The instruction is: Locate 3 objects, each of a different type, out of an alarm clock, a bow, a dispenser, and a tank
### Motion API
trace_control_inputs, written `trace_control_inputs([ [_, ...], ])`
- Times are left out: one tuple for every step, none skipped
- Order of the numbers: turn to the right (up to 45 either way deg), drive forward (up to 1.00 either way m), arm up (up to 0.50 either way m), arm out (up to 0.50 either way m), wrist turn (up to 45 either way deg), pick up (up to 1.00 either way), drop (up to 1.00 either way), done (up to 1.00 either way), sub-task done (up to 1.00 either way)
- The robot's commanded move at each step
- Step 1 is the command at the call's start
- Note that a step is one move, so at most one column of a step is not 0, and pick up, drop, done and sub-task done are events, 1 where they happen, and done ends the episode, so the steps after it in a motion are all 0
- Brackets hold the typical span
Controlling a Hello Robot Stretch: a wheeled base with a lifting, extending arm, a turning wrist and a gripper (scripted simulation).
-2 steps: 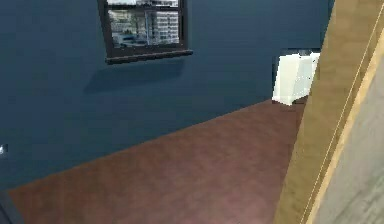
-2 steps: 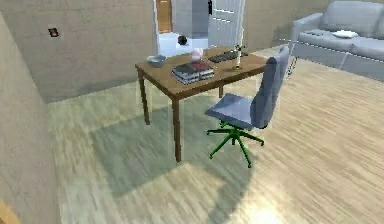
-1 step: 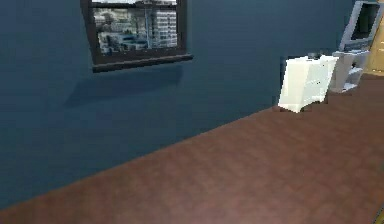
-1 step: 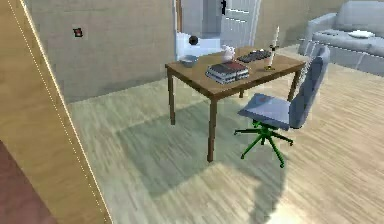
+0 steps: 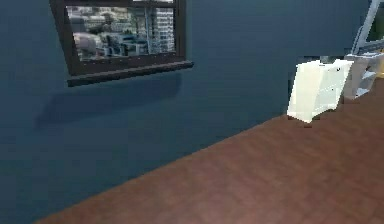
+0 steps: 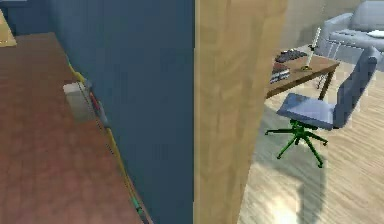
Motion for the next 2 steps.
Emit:
trace_control_inputs([
  [45.0, 0.0, 0.0, 0.0, 0.0, 0.0, 0.0, 0.0, 0.0],
  [15.0, 0.0, 0.0, 0.0, 0.0, 0.0, 0.0, 0.0, 0.0],
])
